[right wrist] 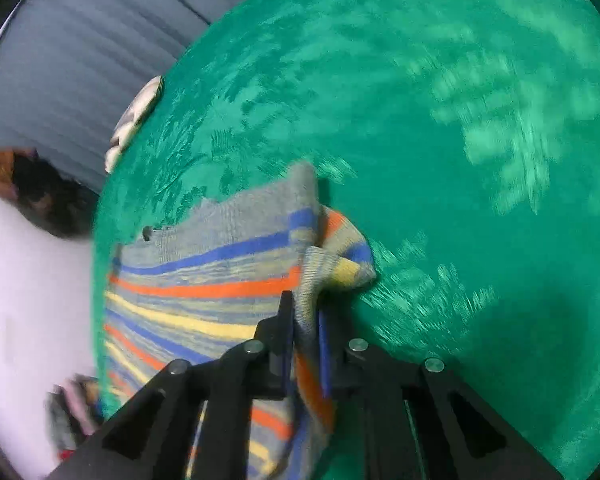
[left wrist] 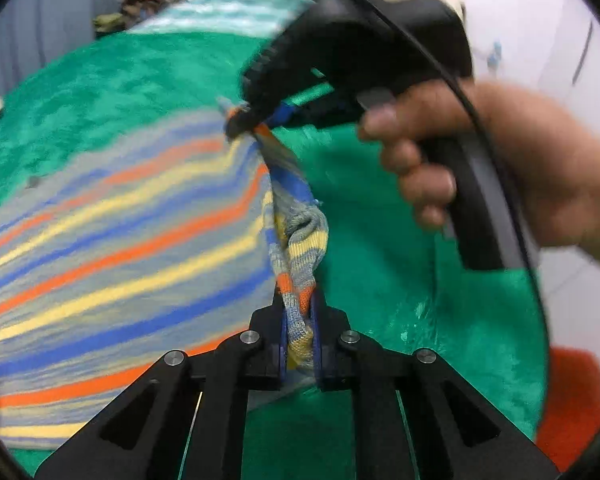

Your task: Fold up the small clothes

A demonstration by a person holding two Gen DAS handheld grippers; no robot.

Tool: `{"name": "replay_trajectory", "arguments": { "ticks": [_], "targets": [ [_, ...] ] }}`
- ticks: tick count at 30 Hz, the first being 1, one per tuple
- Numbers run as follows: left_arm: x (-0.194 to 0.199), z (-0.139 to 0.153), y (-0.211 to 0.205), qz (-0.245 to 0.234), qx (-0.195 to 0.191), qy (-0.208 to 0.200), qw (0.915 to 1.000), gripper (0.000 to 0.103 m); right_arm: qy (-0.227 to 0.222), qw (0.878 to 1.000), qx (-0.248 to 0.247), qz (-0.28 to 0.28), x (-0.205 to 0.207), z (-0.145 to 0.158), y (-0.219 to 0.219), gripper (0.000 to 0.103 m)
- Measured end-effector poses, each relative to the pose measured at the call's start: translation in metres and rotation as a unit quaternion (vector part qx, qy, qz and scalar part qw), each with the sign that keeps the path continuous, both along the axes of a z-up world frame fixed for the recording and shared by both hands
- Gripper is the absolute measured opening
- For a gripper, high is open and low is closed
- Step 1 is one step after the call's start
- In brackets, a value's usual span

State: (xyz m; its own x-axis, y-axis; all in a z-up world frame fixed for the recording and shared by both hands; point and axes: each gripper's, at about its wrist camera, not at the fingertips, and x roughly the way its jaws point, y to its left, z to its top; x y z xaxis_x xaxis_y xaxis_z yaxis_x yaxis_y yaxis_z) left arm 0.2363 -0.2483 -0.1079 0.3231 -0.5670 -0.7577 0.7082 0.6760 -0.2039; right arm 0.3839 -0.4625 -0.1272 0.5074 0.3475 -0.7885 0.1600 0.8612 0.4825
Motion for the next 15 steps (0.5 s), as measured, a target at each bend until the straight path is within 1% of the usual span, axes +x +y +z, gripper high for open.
{"name": "replay_trajectory", "arguments": {
  "ticks": [3,5,7,10,12,14,15],
  "targets": [
    [0.011,0.03,0.053,0.043,-0.042,-0.002,0.9982,0.008,-0.046,0.998,-0.018,0.031,0.003,0.041,0.036,0.011],
    [0.022,0.044,0.096,0.081,-0.056,-0.002,0.9952,0.008,-0.065,0.996,-0.028,0.057,0.013,0.065,0.07,0.011],
    [0.031,0.047,0.132,0.114,-0.064,0.007,0.9914,0.008,-0.075,0.993,-0.031,0.086,0.03,0.079,0.11,0.011],
    [0.044,0.044,0.181,0.167,-0.062,0.014,0.9839,0.008,-0.079,0.988,-0.039,0.126,0.055,0.084,0.175,0.011],
    [0.054,0.035,0.216,0.204,-0.062,0.028,0.9765,0.008,-0.076,0.986,-0.034,0.145,0.072,0.078,0.216,0.011],
    [0.062,0.027,0.24,0.232,-0.063,0.042,0.9699,0.008,-0.072,0.984,-0.035,0.161,0.083,0.071,0.246,0.011],
    [0.066,0.023,0.245,0.24,-0.062,0.046,0.9676,0.008,-0.068,0.982,-0.038,0.17,0.09,0.066,0.262,0.011]
  ]
}}
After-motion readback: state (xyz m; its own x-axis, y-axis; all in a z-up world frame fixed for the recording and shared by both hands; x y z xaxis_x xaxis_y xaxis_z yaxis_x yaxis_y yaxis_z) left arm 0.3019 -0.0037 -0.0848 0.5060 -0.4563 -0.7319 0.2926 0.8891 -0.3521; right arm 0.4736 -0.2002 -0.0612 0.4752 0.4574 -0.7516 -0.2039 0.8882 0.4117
